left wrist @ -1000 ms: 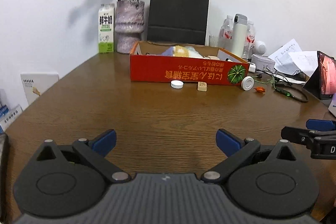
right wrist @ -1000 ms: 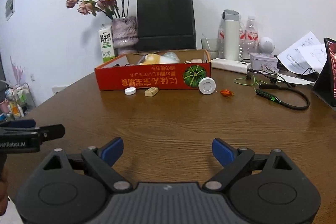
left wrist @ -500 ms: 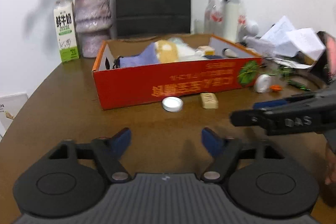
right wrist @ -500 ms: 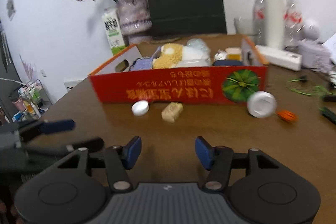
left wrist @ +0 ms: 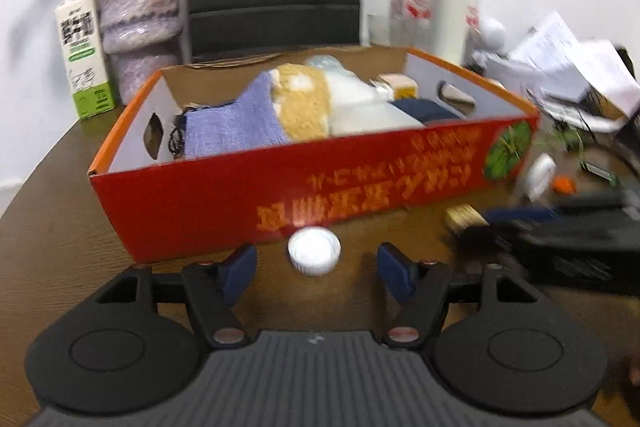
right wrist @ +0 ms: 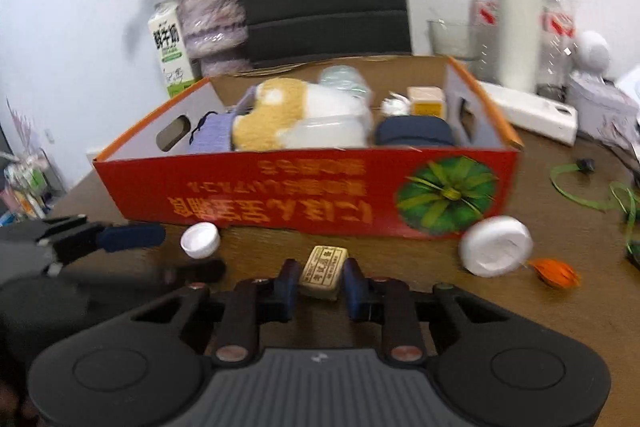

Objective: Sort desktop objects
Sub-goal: 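Grasp the white bottle cap with the left tool while the right tool grasps the beige block, then carry the cap and block into the box and open both tools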

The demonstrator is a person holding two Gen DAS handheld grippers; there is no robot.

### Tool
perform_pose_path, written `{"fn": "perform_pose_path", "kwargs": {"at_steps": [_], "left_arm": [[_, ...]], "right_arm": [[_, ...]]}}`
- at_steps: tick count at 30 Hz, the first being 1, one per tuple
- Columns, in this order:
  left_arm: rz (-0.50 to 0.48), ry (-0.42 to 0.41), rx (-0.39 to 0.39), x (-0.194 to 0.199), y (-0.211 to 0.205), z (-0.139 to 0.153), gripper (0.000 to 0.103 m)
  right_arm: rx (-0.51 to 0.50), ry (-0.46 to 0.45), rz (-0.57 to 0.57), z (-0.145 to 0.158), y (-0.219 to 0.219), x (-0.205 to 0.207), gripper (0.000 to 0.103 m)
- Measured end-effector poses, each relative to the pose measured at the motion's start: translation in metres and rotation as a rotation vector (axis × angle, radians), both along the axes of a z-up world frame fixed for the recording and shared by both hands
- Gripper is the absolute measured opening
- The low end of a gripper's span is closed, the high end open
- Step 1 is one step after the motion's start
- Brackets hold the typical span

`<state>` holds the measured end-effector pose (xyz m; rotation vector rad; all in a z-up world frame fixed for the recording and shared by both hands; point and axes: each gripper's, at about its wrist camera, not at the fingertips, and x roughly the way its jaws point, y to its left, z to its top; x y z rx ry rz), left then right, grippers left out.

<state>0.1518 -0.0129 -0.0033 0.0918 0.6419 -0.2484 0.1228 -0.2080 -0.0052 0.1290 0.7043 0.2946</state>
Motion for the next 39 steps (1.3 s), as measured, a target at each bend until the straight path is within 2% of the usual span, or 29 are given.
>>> {"fn": "perform_pose_path", "kwargs": {"at_steps": [1,2,3,4,11,21,24,27,32,39], "left_arm": [[0.012,0.018,-0.011,0.004,0.001,-0.001,0.061],[0.023,0.025,-0.014,0.006,0.001,-0.002,0.051],[0.04,0.02,-0.008,0.006,0.002,-0.002,0.035],[0.05,0.016,-0.005,0.005,0.002,-0.001,0.029],[0.086,-0.014,-0.031,-0.023,0.012,0.005,0.029],[0.131,-0.1,-0.112,-0.132,0.031,0.031,0.029],[0.103,-0.148,-0.116,-0.166,0.031,0.039,0.029],[0.093,-0.159,-0.102,-0.194,0.028,0.042,0.029],[0.095,-0.172,-0.092,-0.233,0.022,0.047,0.029],[0.109,-0.183,-0.085,-0.258,0.011,0.056,0.029]], "right_arm": [[0.018,0.001,-0.008,0.0,-0.006,-0.004,0.023],[0.025,-0.001,-0.016,0.0,-0.011,-0.008,0.023],[0.017,-0.006,-0.019,0.0,-0.013,-0.013,0.023],[0.004,-0.01,-0.017,0.001,-0.013,-0.017,0.023],[-0.034,-0.041,0.027,0.003,-0.003,-0.057,0.022],[-0.01,-0.087,0.058,0.017,0.002,-0.135,0.022],[-0.004,-0.099,0.055,0.019,0.0,-0.16,0.022],[0.008,-0.114,0.048,0.023,-0.003,-0.183,0.022],[-0.031,-0.16,0.044,0.035,-0.009,-0.218,0.022],[-0.035,-0.182,0.032,0.039,-0.014,-0.244,0.022]]}}
